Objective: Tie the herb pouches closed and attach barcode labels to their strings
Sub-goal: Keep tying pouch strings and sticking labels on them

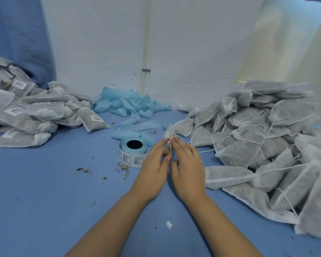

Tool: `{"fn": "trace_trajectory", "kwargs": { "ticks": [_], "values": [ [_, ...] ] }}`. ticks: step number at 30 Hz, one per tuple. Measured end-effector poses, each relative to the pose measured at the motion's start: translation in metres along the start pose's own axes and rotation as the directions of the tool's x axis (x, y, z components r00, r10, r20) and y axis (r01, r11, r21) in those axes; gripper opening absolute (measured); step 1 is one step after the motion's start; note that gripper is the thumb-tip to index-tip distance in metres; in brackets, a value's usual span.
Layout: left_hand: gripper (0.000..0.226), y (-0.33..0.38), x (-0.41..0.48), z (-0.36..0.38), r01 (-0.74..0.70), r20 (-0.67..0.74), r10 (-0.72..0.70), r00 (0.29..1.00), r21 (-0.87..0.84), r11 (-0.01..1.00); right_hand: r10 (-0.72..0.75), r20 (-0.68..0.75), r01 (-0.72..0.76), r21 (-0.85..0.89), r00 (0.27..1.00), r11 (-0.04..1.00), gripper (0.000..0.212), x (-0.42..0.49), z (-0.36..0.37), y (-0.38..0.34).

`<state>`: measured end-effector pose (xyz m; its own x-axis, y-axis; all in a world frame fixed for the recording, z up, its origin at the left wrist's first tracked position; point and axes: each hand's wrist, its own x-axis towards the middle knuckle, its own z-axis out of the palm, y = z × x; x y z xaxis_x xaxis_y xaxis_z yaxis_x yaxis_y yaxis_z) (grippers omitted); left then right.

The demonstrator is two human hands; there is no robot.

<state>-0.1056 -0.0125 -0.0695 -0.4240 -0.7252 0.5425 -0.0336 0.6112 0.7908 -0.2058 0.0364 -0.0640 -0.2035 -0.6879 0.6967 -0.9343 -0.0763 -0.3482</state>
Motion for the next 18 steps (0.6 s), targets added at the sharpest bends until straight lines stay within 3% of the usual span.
{"fn": "trace_trajectory", "kwargs": {
  "ticks": [6,13,16,18],
  "values": [
    [0.023,0.003,-0.0012,-0.001,0.103,0.047,-0.1,0.994,-0.08,0.991,0.24,-0.081,-0.198,0.348,0.967,0.916,0.035,0.0025,0.0003,0.0066],
    [0.011,-0.0016,-0.0027,0.0016,0.052,0.185,-0.077,0.98,0.134,0.99,0.544,-0.027,-0.38,0.686,0.839,0.62,0.025,0.0066,-0.0007,0.0088],
    [0.014,-0.0028,-0.0028,0.0013,0.099,0.164,-0.113,0.98,0.094,0.991,0.623,0.027,-0.412,0.771,0.782,0.485,0.019,0.0089,-0.0032,0.0092],
    [0.018,-0.0035,-0.0022,0.0016,0.149,0.105,-0.149,0.983,0.013,0.989,0.621,0.039,-0.399,0.798,0.783,0.453,0.018,0.0099,-0.0046,0.0089]
  ]
}}
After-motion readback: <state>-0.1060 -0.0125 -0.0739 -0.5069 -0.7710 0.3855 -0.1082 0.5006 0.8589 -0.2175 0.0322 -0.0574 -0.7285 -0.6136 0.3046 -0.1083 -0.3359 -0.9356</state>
